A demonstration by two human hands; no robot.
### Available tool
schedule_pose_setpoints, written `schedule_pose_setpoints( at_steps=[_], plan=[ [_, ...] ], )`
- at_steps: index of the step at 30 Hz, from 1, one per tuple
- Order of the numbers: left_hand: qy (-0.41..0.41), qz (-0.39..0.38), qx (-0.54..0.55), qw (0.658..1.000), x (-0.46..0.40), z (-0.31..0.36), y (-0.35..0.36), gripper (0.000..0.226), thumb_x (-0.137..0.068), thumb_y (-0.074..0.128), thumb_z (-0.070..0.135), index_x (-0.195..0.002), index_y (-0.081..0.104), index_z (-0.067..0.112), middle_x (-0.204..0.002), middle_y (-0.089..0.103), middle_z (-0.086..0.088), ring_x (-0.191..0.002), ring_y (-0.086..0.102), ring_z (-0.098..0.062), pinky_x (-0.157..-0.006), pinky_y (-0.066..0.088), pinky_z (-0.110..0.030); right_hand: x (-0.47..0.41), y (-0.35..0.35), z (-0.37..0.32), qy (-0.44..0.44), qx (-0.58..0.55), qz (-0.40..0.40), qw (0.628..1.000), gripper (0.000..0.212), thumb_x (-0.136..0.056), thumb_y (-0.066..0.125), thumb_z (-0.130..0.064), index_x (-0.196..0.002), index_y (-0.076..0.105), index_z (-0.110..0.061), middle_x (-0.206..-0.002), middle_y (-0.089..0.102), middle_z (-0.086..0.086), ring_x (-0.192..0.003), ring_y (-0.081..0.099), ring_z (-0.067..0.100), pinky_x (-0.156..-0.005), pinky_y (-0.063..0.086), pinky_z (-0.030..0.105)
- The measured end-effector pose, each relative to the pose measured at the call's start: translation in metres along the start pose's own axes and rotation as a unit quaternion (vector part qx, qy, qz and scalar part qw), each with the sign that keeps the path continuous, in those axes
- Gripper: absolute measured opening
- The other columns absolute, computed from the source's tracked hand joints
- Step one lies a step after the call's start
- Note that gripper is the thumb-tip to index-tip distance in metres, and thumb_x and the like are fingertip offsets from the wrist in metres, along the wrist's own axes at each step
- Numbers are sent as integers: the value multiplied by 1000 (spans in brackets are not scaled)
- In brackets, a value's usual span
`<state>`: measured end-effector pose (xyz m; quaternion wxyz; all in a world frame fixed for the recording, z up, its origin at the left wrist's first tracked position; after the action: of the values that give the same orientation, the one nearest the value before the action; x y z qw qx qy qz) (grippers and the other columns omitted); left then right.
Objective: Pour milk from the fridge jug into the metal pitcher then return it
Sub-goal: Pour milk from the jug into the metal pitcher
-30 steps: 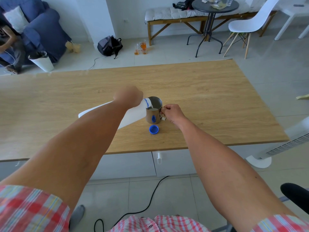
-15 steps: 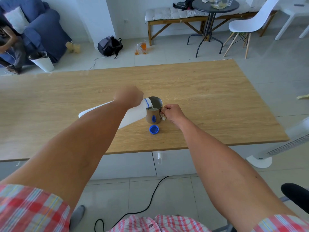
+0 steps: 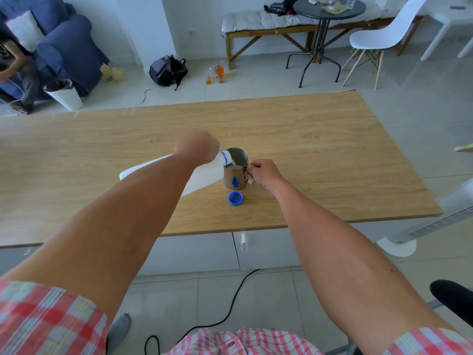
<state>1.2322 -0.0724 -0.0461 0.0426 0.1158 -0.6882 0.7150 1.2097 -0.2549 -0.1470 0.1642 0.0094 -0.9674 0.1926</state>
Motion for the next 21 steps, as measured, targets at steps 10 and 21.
schedule_pose_setpoints(
  at_steps=[10,21],
  plan=[
    [-3,2,1,1000,0,0,-1,29,-99,38,27,-102,62,12,-85,59,-8,-82,58,-29,-72,41,-39,1,-1,0,3,-3,-1,1000,27,-104,52,-8,-103,71,10,-86,64,9,-60,49,8,-43,39,10],
    [5,1,-5,1000,1,2,-2,27,-100,39,24,-105,61,10,-91,59,-9,-87,59,-30,-75,42,-39,-2,2,2,2,-12,1,1000,26,-102,54,-7,-99,70,13,-83,65,8,-64,51,10,-55,40,20]
  ],
)
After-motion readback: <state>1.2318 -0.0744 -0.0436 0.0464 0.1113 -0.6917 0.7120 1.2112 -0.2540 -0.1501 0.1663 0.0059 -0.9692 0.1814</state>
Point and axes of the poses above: each hand's wrist, its own x-axis away from the middle knuckle, its own y-axis out of the palm, z = x × y, the point moved 1 cm from there along -x, towards the middle knuckle
